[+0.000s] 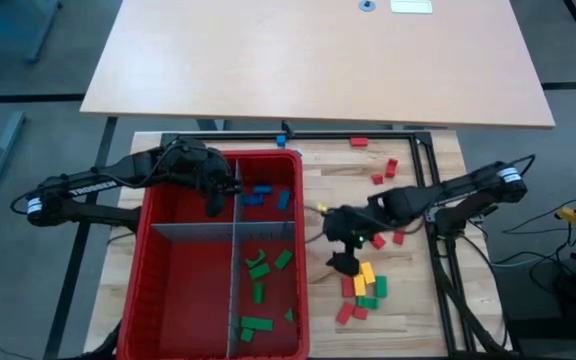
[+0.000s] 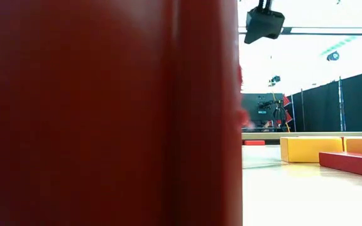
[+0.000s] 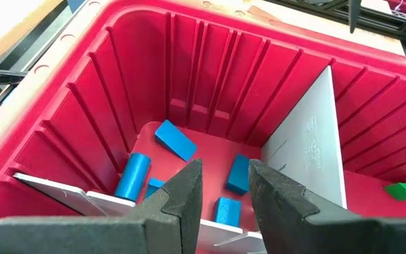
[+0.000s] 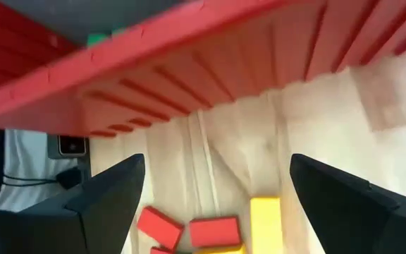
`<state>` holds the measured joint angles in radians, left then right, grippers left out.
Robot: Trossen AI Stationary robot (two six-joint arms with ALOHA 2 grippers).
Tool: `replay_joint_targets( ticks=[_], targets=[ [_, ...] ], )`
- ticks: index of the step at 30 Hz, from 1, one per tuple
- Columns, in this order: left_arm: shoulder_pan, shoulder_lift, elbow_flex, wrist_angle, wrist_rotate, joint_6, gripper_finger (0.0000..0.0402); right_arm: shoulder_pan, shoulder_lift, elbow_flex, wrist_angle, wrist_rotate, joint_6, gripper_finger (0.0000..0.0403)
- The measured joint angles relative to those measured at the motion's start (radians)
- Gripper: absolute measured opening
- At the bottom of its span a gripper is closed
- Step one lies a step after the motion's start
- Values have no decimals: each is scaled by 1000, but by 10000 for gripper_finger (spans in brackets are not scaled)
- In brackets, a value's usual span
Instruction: Sort blocks
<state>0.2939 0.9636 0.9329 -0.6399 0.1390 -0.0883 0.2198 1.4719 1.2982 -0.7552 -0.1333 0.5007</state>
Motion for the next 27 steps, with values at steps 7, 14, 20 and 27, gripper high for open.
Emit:
replay_joint_targets(
  ticks=[7,14,20,27],
  targets=[
    [0,0,0,2,0,0,103,100,-8,-7,-137,221,94,339],
    [0,0,0,3,0,0,103,182,-25,-62,-381,443,320,314],
    [0,0,0,3,0,0,103,224,-25,-180,-352,372,462,288],
    [0,0,0,3,0,0,103,271,-24,-314,-295,249,639,275]
  ],
)
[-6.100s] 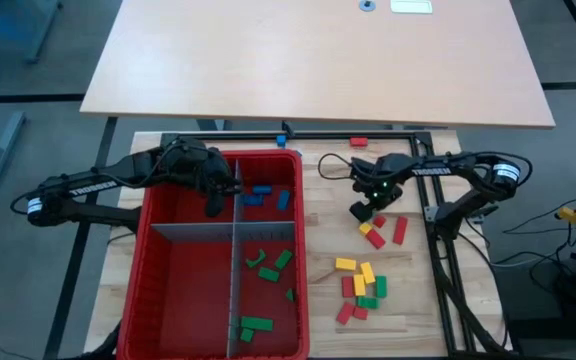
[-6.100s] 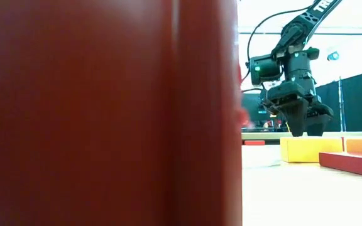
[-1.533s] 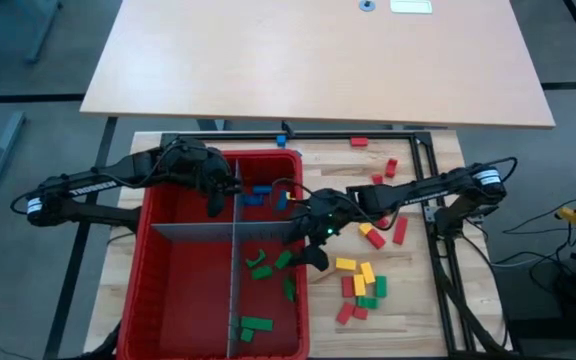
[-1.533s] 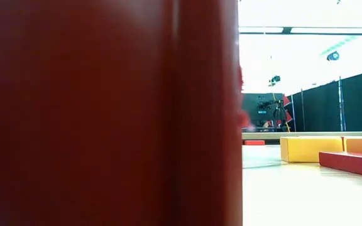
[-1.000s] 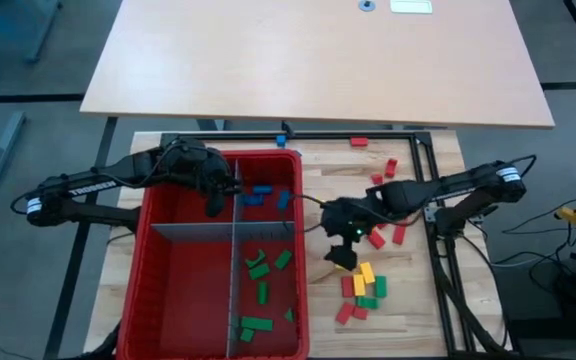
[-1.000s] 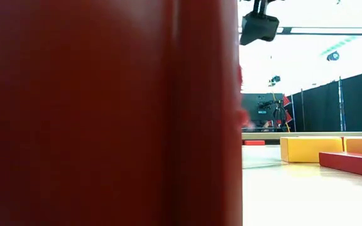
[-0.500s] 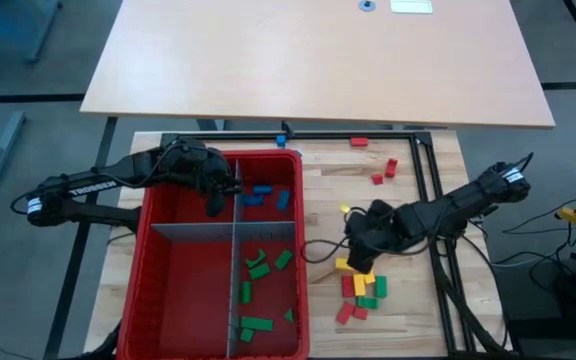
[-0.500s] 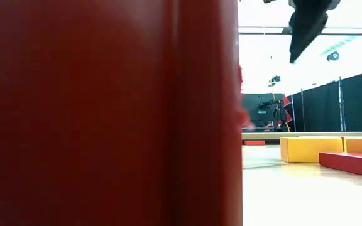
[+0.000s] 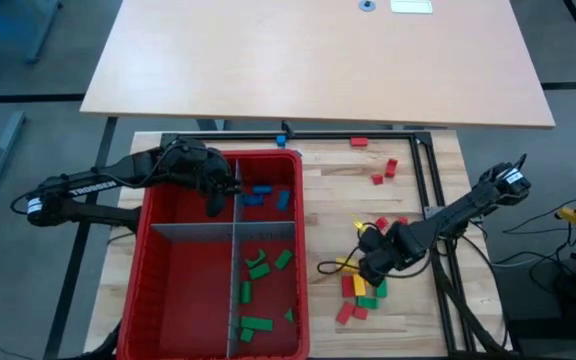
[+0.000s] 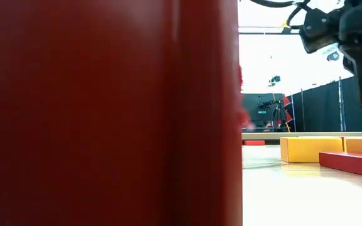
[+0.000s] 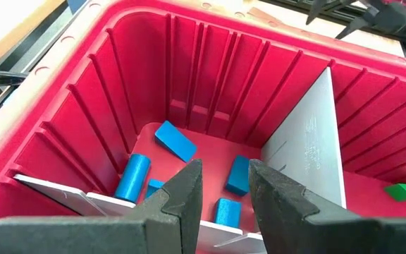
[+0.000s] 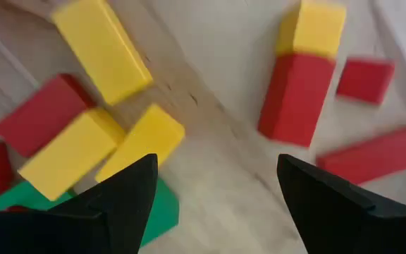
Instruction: Sort blocks
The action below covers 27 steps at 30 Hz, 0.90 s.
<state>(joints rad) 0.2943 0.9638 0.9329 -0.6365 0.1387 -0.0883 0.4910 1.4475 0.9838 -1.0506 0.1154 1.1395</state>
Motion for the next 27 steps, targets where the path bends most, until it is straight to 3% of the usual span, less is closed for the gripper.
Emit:
replay_joint_targets(
  ticks=[10,15,27],
  targets=[
    [0,0,0,0,0,0,103,115,1,-45,107,-132,284,305],
    [0,0,0,0,0,2,103,157,16,-53,123,-145,383,320],
    [0,0,0,-1,0,8,103,157,116,-55,237,-173,435,314]
  ],
)
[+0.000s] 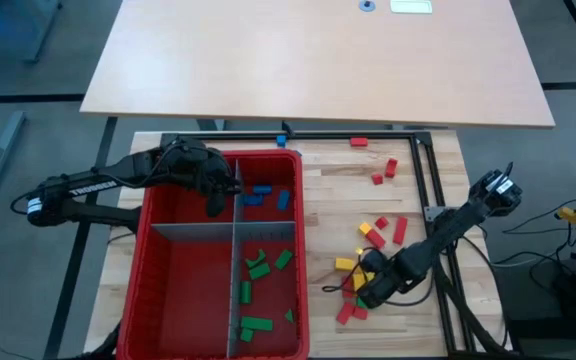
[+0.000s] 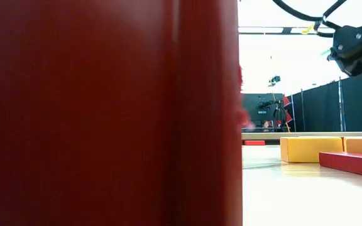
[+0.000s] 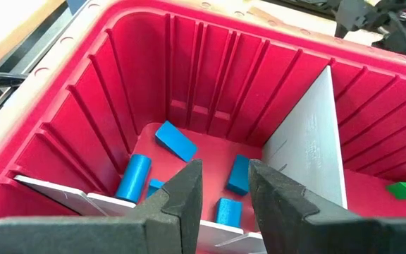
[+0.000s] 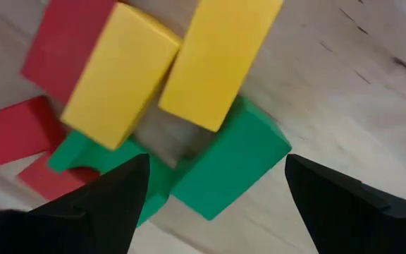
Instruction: Sort blocks
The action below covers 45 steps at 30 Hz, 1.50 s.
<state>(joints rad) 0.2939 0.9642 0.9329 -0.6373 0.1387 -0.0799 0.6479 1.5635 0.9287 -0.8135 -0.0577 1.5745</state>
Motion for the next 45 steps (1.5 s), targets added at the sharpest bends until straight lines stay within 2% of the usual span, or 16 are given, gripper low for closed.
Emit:
replay_joint_targets(
  ticks=[8,13,18,23,29,35,41,45],
  targets=[
    [0,0,0,0,0,9,103,-7,57,-6,0,-26,24,309],
    [0,0,0,0,0,9,103,-7,87,-28,15,-81,20,283],
    [0,0,0,0,0,10,103,-7,99,-41,47,-88,-9,216],
    [0,0,0,1,0,10,103,-7,95,-43,45,-70,-45,107],
    [0,0,0,6,0,6,103,-7,63,-44,31,-21,-81,109],
    [0,0,0,8,0,-5,103,-4,-45,-44,15,61,-71,109],
    [0,0,0,8,0,-10,103,-4,-191,-28,-7,207,-82,109],
    [0,0,0,8,0,-12,103,-6,-284,2,12,352,-167,109]
  ],
)
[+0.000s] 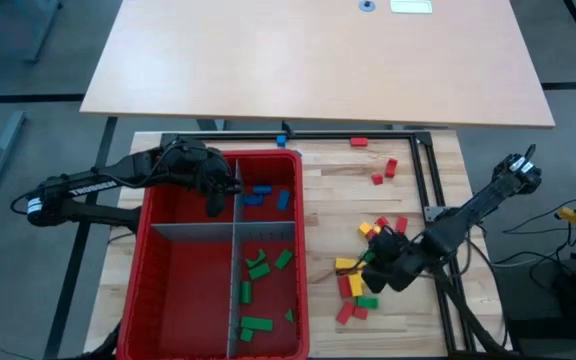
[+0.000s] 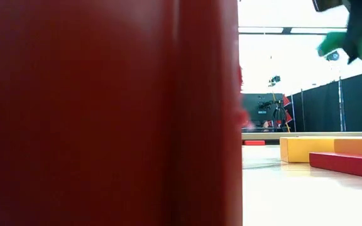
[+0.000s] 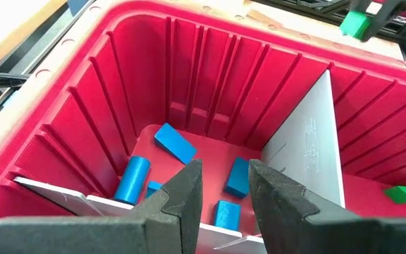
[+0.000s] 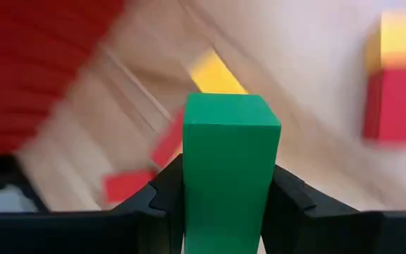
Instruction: Sort blocks
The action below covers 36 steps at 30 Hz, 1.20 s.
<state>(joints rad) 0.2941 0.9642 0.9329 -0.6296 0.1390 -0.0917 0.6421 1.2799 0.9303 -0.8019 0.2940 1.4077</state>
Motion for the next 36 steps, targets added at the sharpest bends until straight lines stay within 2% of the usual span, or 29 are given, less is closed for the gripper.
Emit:
replay_joint_targets(
  ticks=[4,6,11,17,27,31,36],
  targets=[
    [0,0,0,1,0,0,103,-7,-56,61,76,135,-164,109],
    [0,0,0,1,0,-1,103,-24,-62,90,174,164,-289,109],
    [0,0,0,10,-1,-8,103,-91,-15,162,451,100,-647,109],
    [0,0,0,9,-1,-9,103,-167,97,274,472,64,-853,109],
    [0,0,0,9,0,4,103,-274,288,416,502,-149,-963,109],
    [0,0,0,8,0,4,103,-302,342,446,507,-133,-967,124],
    [0,0,0,8,0,4,103,-348,377,452,500,-84,-981,169]
  ],
)
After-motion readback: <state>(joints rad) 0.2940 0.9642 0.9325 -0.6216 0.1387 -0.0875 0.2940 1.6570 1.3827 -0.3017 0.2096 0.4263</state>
